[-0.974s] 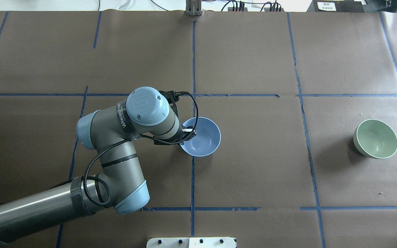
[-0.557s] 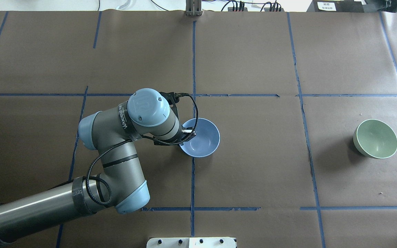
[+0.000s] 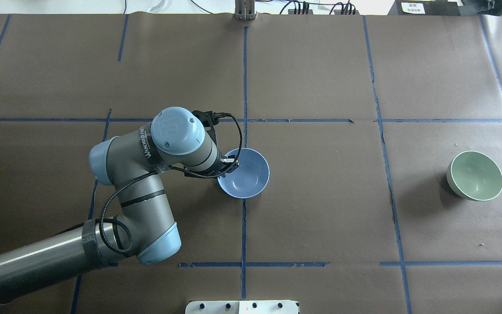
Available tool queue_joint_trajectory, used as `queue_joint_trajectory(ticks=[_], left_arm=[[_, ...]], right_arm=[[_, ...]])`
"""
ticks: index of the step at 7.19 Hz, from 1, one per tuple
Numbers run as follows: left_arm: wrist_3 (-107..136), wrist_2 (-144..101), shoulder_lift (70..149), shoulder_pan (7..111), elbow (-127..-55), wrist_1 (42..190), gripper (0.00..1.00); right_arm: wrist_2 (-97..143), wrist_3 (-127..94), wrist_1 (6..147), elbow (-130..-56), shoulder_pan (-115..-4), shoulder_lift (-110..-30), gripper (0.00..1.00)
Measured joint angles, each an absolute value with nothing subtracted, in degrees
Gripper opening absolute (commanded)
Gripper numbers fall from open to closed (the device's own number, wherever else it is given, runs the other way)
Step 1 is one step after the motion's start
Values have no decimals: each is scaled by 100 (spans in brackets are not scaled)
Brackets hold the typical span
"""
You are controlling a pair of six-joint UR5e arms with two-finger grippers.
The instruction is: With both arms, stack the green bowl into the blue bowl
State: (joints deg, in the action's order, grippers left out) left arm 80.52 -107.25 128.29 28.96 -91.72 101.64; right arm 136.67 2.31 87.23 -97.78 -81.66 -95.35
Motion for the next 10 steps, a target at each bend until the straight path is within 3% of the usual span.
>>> queue_joint_trajectory(ticks=[5,7,10], left_arm=[[3866,-12324,10822,5214,-10979,8638,100],[1374,-12949,9804,6779,-10984,8418,100],[-1115,-13384,8850,8554,-10318,8427,100]], right_arm=[[13726,-1180,8573,-10517,-7963,-9645,100],[13680,-2156,7507,-10572,-7705,-10040,100],[13171,-3843,5814,-10534,-6849,-10528,98]])
